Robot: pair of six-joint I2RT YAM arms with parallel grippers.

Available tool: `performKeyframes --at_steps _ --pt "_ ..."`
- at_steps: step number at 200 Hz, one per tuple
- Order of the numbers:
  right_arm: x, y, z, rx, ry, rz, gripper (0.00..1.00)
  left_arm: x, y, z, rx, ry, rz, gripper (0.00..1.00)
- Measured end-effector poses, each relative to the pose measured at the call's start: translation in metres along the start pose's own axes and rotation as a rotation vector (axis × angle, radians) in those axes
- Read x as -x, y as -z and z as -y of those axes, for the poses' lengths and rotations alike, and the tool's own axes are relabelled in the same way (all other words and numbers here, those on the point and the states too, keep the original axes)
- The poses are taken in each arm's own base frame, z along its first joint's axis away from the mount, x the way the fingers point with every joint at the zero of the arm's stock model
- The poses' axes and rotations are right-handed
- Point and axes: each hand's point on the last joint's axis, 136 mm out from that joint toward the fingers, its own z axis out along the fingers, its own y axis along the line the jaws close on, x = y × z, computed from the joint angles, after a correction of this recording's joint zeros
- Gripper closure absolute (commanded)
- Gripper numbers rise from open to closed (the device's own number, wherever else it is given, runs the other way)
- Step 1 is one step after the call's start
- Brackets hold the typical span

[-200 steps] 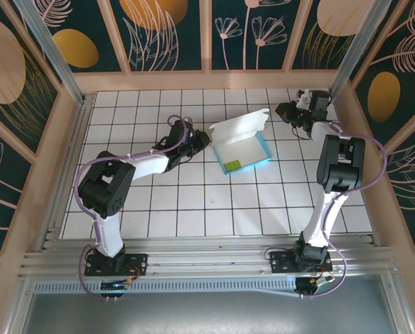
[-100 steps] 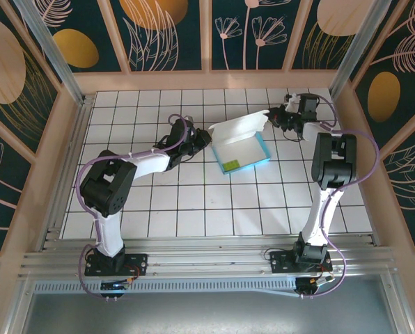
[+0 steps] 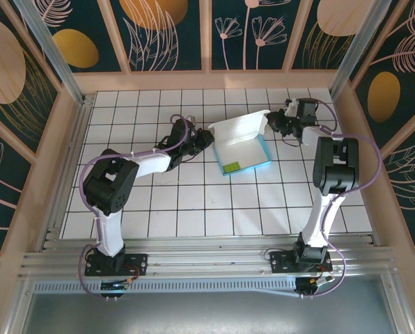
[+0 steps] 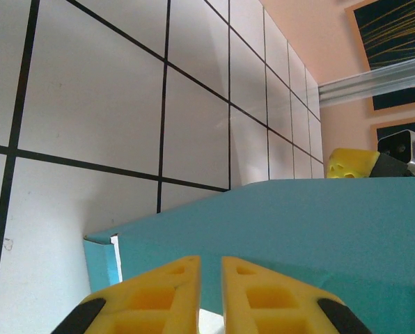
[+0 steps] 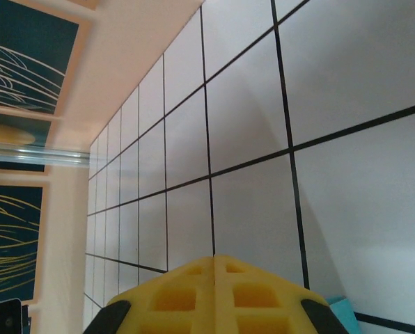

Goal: Fold the paper box

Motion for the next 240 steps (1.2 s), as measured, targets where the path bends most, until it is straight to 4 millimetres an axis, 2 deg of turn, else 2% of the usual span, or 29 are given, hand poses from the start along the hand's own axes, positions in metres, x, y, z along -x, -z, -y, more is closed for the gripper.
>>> performKeyframes --at_steps 84,147,176,240 --pt "-0.03 0.002 0.021 -0.053 -0.022 -0.01 1.0 -0.002 0.0 -0.001 -0.011 0.002 -0.006 0.85" --pt "-0.049 0.011 0.021 -0.054 -0.008 0.004 1.0 -0.013 0.002 -0.014 -0.005 0.006 -0.026 0.85" --pt "-0.051 0.01 0.019 -0.046 -0.017 0.016 1.0 -0.011 0.002 -0.013 -0.011 0.005 -0.02 0.85" --pt "-0.052 0.005 0.017 -0.057 -0.163 0.031 1.0 -0.009 0.001 -0.015 -0.012 0.006 -0.019 0.85"
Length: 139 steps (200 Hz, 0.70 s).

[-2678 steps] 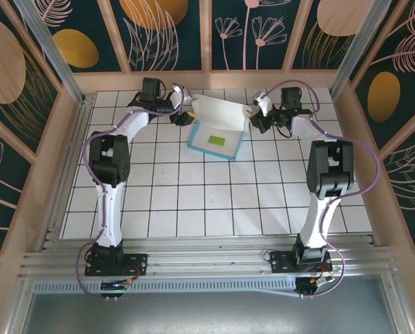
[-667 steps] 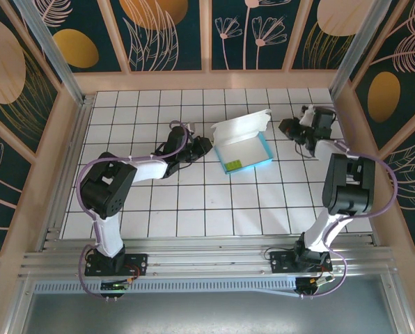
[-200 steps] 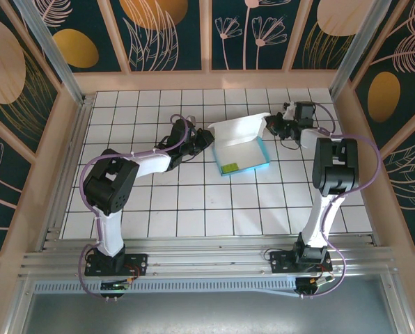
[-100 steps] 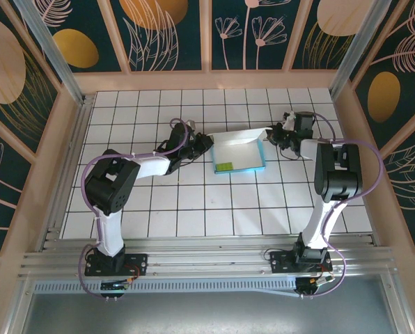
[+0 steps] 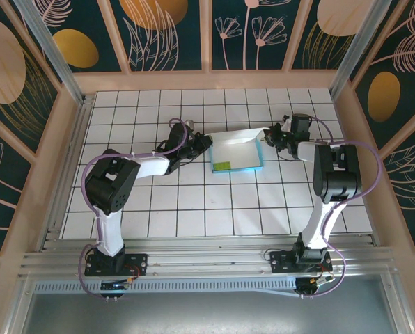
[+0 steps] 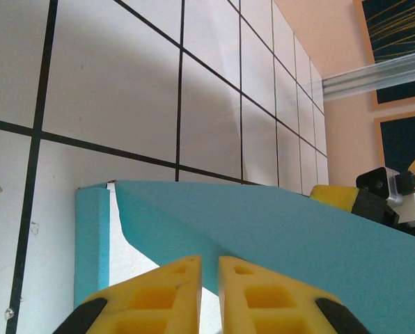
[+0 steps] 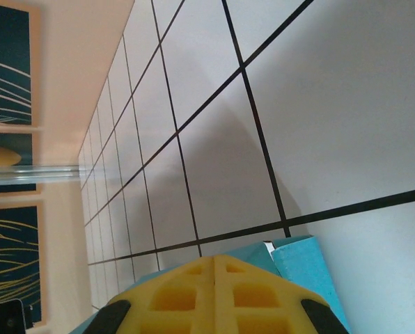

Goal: Fold the paper box

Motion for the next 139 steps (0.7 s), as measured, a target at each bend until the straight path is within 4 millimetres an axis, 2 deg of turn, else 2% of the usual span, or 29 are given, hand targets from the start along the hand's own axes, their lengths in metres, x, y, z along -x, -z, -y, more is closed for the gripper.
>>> performKeyframes --at_steps 139 --pt "-0.0056 -0.0069 0.0078 -0.035 -0.145 0.064 1.0 0.0023 0.0006 -0.0008 -0.001 -0.02 0.002 0.85"
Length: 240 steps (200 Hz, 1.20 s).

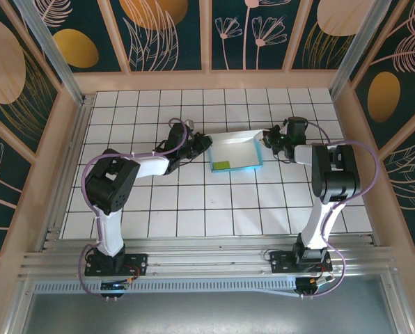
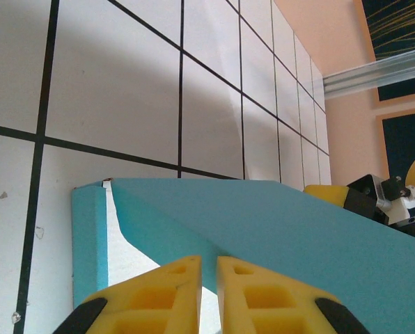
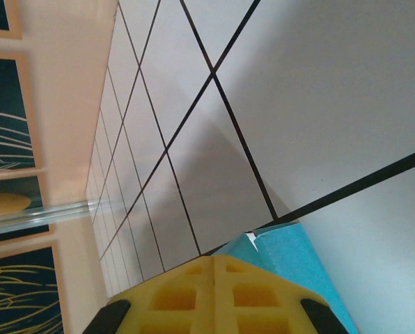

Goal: Fold the paper box

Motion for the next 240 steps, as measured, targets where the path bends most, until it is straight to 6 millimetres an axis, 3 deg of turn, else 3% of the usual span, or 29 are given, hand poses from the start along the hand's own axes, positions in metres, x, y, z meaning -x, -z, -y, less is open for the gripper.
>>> performKeyframes --at_steps 90,130,240 --pt "-0.01 0.0 0.003 -0.038 -0.019 0.083 1.0 -0.008 0.007 -0.01 -0.007 0.002 -0.022 0.85" --pt "-0.012 -0.002 0.002 -0.026 -0.104 0.119 1.0 -0.01 0.01 -0.008 -0.018 0.001 -0.029 0.85" --pt "-0.019 -0.005 0.005 -0.067 -0.135 0.166 1.0 -0.011 0.015 -0.005 -0.029 0.003 -0.034 0.84"
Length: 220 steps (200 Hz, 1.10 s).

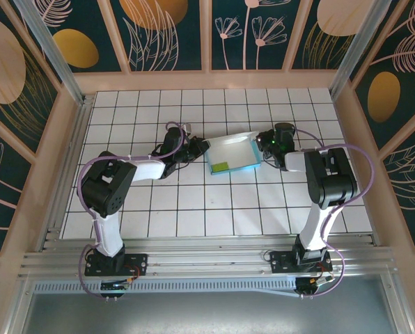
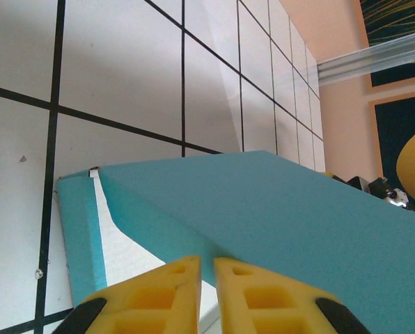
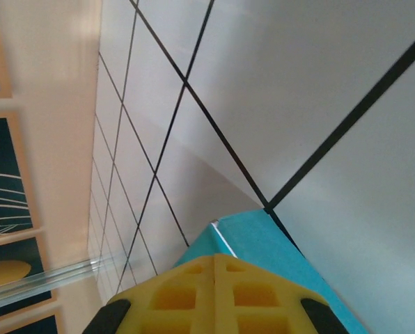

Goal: Fold the paper box

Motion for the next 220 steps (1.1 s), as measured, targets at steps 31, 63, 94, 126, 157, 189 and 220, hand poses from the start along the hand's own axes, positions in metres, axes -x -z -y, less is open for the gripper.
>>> performKeyframes --at_steps 31,63,94,126,157,189,220 --pt "-0.029 -0.004 0.004 -0.052 0.063 -0.07 1.0 -0.01 -0.001 0.013 -0.053 -0.014 -0.043 0.84" --pt "-0.063 -0.006 0.011 -0.09 0.141 -0.151 1.0 -0.027 -0.002 0.03 -0.107 -0.038 -0.093 0.84" --pt "-0.058 -0.001 0.027 -0.135 0.175 -0.137 1.0 -0.027 -0.002 0.028 -0.103 -0.056 -0.091 0.84" --pt "-0.053 0.019 0.021 -0.135 0.223 -0.103 1.0 -0.027 -0.001 0.027 -0.097 -0.087 -0.088 0.84" --pt "-0.028 0.055 -0.013 -0.049 0.322 -0.01 1.0 -0.02 0.01 0.03 -0.062 -0.144 -0.053 0.82" --pt "0.051 0.079 -0.028 -0.001 0.365 0.111 1.0 -0.004 0.021 0.035 0.009 -0.203 0.004 0.84" --pt "0.125 0.059 -0.039 0.023 0.379 0.104 1.0 0.002 0.02 0.033 0.047 -0.197 0.018 0.89"
